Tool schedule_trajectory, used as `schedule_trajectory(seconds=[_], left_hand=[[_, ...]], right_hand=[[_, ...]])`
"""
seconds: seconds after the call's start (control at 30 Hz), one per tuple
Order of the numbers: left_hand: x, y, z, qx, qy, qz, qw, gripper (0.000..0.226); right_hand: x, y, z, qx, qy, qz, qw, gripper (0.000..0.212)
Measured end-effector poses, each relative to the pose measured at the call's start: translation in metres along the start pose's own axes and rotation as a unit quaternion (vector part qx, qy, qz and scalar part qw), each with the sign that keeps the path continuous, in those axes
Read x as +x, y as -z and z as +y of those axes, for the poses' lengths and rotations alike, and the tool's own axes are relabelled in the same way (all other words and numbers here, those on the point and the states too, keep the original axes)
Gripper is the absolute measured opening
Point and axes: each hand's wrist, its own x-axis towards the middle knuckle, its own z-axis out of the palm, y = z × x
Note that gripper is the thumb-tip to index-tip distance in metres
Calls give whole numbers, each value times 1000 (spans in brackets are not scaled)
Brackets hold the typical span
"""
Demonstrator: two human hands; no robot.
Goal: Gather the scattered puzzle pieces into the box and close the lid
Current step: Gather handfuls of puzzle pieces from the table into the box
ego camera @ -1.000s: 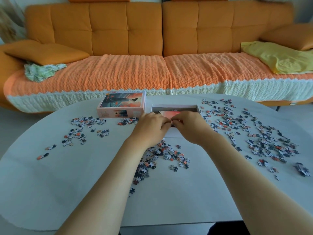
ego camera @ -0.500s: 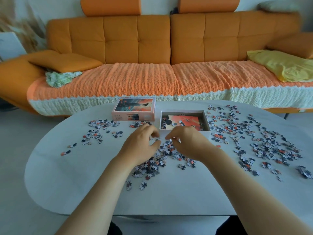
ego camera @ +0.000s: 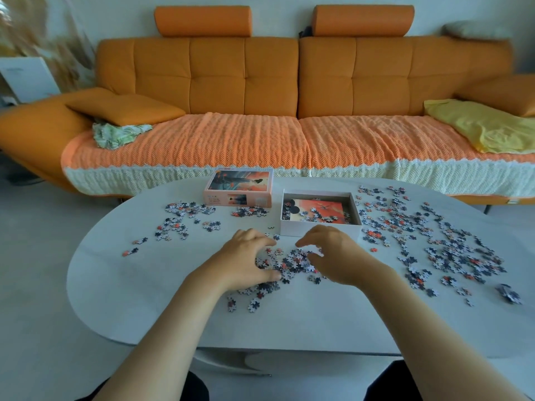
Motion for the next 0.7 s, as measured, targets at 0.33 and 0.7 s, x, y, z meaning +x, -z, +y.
schedule_trajectory(seconds=[0.33,0.7], left_hand=[[-38,27,-34,33,127,-52,990,43],[-16,5,-12,13,45,66,997,36]], right_hand=[[1,0,1,-6,-119,-105,987,52],[9,-2,-10,-6,-114,-76,991,53]])
